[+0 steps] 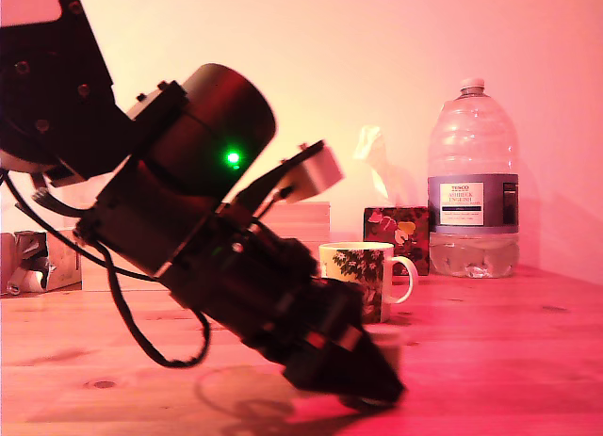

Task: Pick up the coffee capsules from the table one by one and drop them inside the nearest coffee cup

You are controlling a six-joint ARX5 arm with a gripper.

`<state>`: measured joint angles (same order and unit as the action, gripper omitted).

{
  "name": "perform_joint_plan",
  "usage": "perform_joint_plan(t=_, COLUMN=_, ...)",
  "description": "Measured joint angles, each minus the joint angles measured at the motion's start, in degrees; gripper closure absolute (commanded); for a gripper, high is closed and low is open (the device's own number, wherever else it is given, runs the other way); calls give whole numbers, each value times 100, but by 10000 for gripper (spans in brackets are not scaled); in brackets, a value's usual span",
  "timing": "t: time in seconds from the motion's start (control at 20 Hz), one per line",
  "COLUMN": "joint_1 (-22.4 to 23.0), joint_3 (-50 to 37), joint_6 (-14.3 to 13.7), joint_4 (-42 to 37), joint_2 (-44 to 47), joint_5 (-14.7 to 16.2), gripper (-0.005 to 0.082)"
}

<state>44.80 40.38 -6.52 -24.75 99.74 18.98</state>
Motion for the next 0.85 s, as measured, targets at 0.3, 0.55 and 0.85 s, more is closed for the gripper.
perform_joint_plan(t=0.3, joint_1=-363, joint_3=0, joint_6=186, joint_4=190, joint_2=-758, joint_5=-155, gripper=645)
perform_joint_plan(t=0.55, joint_1=-780, joint_3=0, joint_6=310, joint_4=273, joint_2=-1355, joint_5=-302, gripper=645)
perform_joint_plan(t=0.85, joint_1=-866, joint_3=0, joint_6=337, joint_4=332, joint_2=-1484, joint_5=-304, gripper=645)
